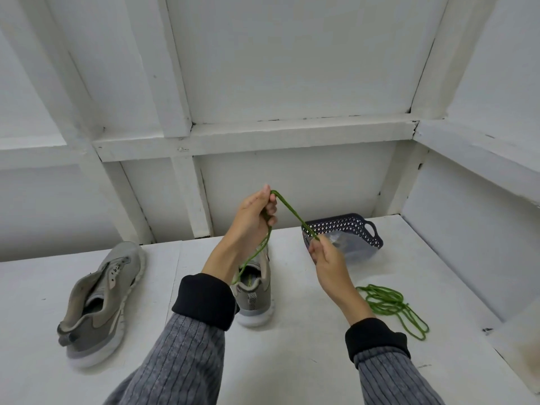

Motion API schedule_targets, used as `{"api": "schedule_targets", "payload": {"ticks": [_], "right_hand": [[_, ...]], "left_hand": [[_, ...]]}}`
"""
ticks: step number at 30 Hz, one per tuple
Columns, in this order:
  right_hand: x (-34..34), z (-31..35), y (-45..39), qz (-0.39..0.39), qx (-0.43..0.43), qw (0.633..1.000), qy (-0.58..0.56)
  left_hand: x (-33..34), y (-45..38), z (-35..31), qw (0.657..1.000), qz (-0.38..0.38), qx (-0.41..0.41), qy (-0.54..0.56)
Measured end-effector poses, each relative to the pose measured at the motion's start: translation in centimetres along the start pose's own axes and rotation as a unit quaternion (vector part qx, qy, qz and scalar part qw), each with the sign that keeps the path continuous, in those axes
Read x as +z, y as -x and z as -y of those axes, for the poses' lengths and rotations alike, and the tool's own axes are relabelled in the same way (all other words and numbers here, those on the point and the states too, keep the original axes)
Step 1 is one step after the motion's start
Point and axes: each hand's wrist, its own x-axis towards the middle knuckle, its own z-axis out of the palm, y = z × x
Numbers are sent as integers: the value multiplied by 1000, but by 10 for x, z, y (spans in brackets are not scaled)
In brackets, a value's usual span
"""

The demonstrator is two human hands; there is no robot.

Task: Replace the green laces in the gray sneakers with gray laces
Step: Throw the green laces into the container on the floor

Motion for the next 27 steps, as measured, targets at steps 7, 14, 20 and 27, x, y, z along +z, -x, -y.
{"api": "schedule_targets", "payload": {"ticks": [7,14,20,27], "right_hand": [[5,39,-4,210,14,969,-126],[-9,23,-8,162,63,942,-289],[-27,20,-32,-61,111,826,-549],[-39,44,-42,-149,122,738,-647]], "left_hand": [[39,-19,-15,979,32,-34,200],[12,-34,-19,978,-34,28,202],[-37,-24,30,984,-156,-24,78],[-28,1,94,944,-45,-63,-320]]}}
